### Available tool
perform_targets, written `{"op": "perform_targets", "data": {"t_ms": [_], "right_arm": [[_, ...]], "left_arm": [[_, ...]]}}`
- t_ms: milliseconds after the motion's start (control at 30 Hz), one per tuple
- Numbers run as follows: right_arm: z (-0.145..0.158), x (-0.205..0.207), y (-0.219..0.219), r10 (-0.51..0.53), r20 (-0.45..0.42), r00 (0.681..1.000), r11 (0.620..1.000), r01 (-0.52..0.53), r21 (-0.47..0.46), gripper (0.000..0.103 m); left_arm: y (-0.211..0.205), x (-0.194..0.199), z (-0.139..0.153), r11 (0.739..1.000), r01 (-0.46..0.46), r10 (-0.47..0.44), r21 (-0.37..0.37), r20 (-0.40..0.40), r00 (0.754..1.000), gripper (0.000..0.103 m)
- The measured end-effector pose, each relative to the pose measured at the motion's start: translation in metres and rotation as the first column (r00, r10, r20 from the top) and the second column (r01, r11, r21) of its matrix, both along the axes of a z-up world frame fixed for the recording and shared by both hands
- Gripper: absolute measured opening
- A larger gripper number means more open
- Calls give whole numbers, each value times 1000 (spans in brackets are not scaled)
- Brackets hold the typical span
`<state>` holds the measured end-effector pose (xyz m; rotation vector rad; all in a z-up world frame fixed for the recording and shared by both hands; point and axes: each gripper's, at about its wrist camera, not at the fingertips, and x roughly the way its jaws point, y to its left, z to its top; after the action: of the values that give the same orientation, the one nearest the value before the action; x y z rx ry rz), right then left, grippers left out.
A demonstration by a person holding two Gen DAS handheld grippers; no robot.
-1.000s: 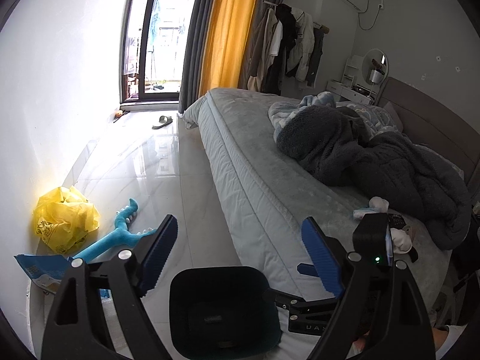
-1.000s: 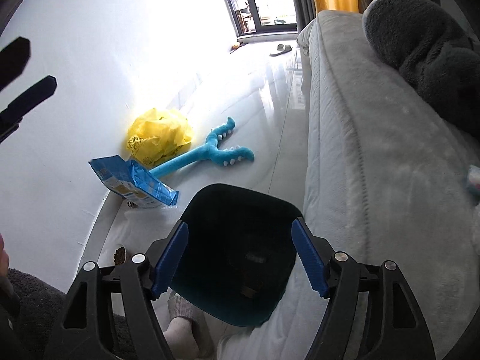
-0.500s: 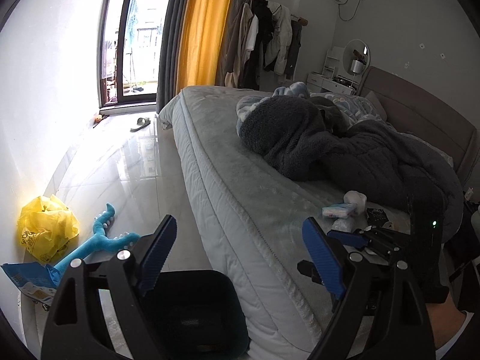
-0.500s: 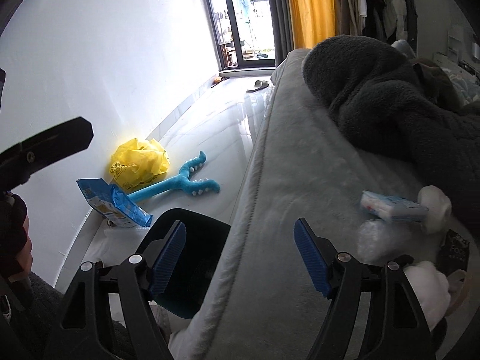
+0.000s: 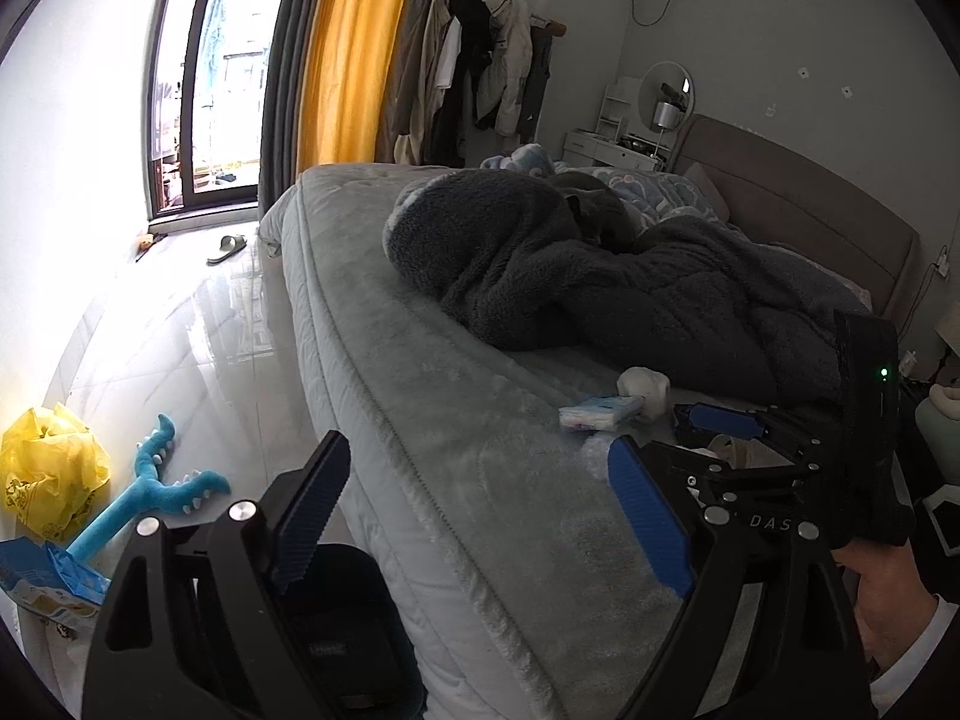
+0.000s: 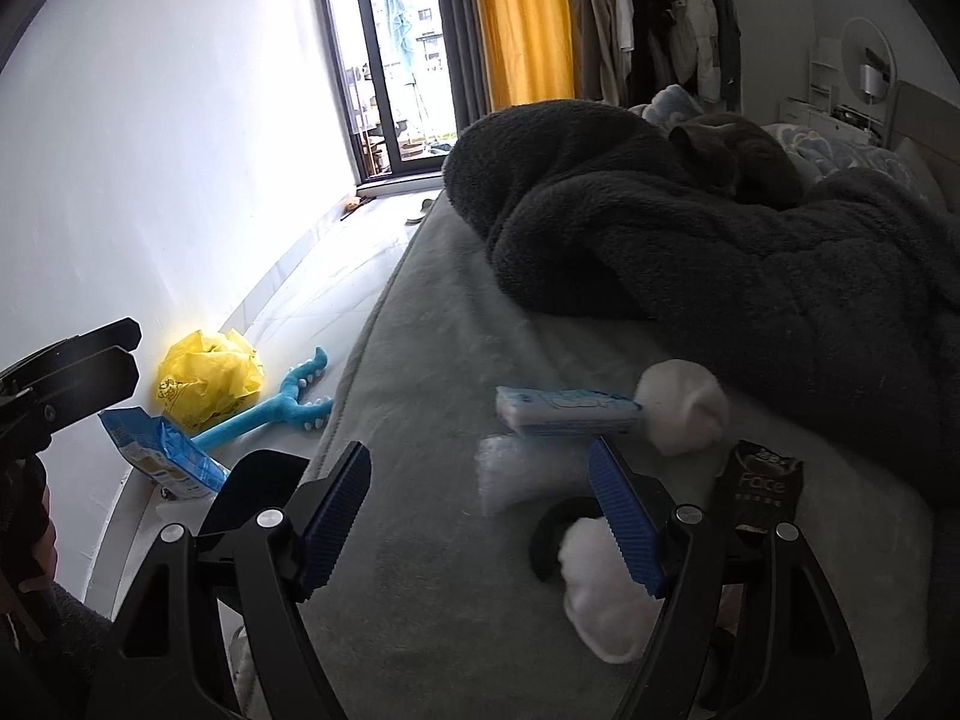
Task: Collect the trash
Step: 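Move both tools back toward the trash items on the bed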
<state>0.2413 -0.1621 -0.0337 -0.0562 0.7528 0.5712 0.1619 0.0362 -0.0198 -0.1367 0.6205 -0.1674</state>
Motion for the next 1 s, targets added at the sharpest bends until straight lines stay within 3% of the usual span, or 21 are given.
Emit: {"op": "perform_targets", "data": {"t_ms": [400,833,1000], "right_arm": [[-10,-8,-59,-44,10,999,998,45,-43,76],[-35,-13,-110,-27,-58,998,999,25,-28,76],[-46,-16,-111,21,-97,995,999,-24,-31,62]], "left_arm": [[-47,18,-5,998,61,-61,-13,3,998,90],[-123,32,-30,979,193,-191,65,-35,981,90],[-139,39,-40,974,210,-206,82,-56,977,90]]}}
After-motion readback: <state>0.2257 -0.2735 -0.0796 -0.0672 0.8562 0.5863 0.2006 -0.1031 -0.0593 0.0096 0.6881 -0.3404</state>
